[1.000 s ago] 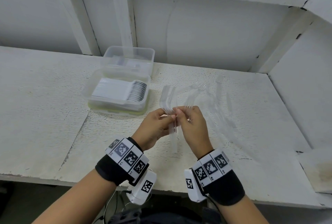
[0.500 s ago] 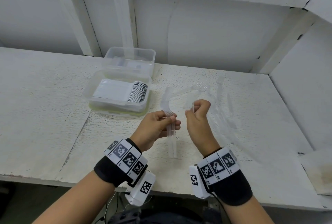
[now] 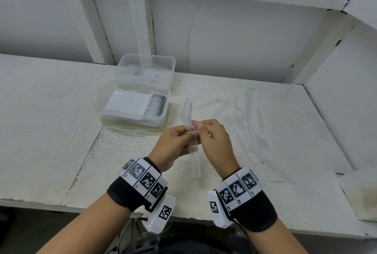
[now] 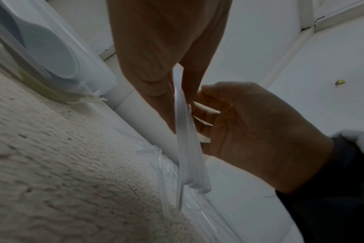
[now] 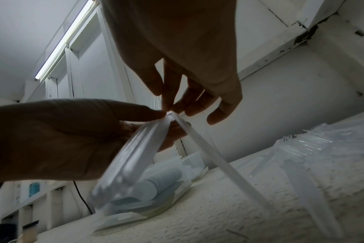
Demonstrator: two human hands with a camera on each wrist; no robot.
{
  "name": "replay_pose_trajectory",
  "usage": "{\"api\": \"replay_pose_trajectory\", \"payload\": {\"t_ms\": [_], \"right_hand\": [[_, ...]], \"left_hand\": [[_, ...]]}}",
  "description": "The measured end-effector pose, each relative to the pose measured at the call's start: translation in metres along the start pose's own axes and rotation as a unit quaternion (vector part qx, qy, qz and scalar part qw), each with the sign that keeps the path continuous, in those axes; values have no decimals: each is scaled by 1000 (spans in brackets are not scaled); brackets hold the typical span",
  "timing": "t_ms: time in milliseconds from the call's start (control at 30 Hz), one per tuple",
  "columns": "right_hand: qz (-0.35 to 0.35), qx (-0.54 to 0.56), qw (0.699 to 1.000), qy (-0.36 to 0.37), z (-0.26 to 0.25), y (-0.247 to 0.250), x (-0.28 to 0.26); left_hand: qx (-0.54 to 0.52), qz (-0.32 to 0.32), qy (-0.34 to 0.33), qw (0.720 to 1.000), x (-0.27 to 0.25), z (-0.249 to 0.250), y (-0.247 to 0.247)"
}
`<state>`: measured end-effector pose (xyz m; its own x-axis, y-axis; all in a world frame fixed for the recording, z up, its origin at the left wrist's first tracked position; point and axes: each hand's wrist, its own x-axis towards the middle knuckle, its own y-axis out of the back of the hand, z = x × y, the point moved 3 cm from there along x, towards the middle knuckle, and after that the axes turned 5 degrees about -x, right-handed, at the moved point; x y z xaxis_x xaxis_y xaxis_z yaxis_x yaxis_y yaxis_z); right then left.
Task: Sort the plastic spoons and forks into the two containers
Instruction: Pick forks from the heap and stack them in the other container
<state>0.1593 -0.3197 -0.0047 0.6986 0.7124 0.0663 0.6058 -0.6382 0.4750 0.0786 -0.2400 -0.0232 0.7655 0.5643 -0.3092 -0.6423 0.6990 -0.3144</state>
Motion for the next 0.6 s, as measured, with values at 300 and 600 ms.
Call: {"api": "replay_pose_trajectory", "payload": {"t_ms": [300, 600], "right_hand": [[-30, 16, 999, -9, -2, -1, -1], [-96, -44, 993, 46, -8, 5, -10]], "left_hand": [[39, 20, -16, 999, 2, 1, 2], [102, 10, -13, 995, 2, 7, 8]]}}
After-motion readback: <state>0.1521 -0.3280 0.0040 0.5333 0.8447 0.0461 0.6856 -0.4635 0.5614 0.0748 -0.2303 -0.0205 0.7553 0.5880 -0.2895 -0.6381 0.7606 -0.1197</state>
